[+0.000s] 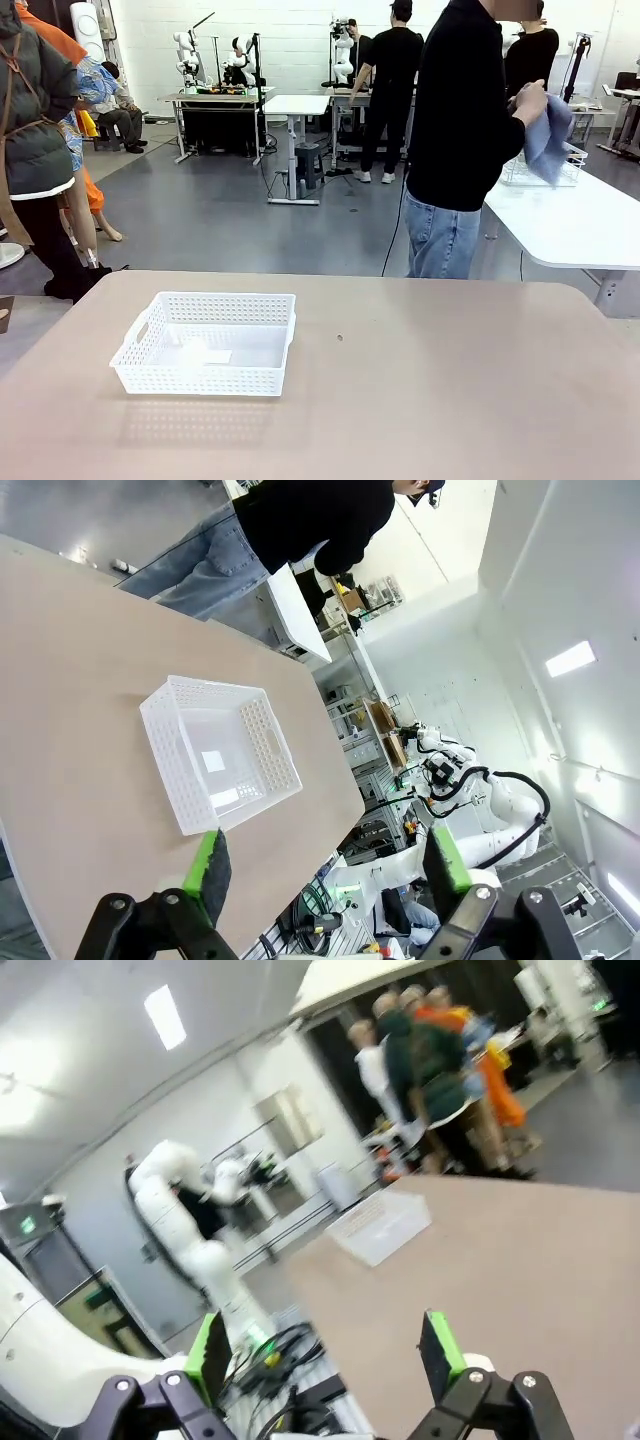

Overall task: Clean and organize the cups into the basket.
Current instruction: Pick up the Organizing basket and move it to the center of the table, then pick up the Reusable plastic cup from the right side of the table and place it inside the Organizing basket.

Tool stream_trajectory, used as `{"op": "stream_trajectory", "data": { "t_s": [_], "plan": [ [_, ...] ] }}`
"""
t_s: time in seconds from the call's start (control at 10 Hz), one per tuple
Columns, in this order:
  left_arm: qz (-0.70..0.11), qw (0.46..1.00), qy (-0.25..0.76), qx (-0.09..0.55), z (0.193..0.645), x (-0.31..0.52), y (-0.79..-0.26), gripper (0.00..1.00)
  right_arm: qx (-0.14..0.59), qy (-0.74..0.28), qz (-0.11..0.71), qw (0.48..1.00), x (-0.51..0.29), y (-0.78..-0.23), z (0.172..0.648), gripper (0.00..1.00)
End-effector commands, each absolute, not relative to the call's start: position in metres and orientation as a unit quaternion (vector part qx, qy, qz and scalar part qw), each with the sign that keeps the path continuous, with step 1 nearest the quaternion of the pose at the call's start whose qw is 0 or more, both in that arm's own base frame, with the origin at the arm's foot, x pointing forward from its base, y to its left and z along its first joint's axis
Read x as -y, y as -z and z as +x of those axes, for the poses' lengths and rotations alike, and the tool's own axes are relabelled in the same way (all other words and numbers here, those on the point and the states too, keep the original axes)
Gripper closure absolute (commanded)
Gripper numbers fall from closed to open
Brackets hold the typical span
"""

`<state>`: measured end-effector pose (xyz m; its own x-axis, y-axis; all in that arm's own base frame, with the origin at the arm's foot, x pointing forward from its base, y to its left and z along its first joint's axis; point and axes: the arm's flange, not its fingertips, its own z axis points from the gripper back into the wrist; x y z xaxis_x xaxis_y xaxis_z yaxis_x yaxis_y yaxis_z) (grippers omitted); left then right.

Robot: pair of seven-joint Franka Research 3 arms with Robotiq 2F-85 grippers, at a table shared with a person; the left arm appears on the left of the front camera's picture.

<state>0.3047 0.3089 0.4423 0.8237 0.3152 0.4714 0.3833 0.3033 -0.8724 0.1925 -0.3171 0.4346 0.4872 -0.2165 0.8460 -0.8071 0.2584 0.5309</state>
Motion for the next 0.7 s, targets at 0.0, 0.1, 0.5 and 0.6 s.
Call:
{"op": "stream_trajectory", "data": {
  "t_s": [0.0, 0.1, 0.5, 0.6],
  "plan": [
    [-0.590, 0.750, 0.016, 0.297, 0.305, -0.309, -0.444, 0.00, 0.491, -0.179, 0.562, 0.641, 0.360, -0.421, 0.197, 0.00],
    [-0.590, 0.750, 0.016, 0.297, 0.305, -0.309, -0.444, 0.00, 0.507, -0.165, 0.560, 0.634, 0.372, -0.418, 0.192, 0.00],
    [-0.590, 0.750, 0.016, 0.297, 0.305, -0.309, -0.444, 0.00, 0.495, -0.179, 0.549, 0.649, 0.340, -0.428, 0.180, 0.00],
    [-0.590, 0.750, 0.016, 0.297, 0.305, -0.309, -0.444, 0.00, 0.495, -0.179, 0.549, 0.649, 0.340, -0.428, 0.180, 0.00]
  ]
}}
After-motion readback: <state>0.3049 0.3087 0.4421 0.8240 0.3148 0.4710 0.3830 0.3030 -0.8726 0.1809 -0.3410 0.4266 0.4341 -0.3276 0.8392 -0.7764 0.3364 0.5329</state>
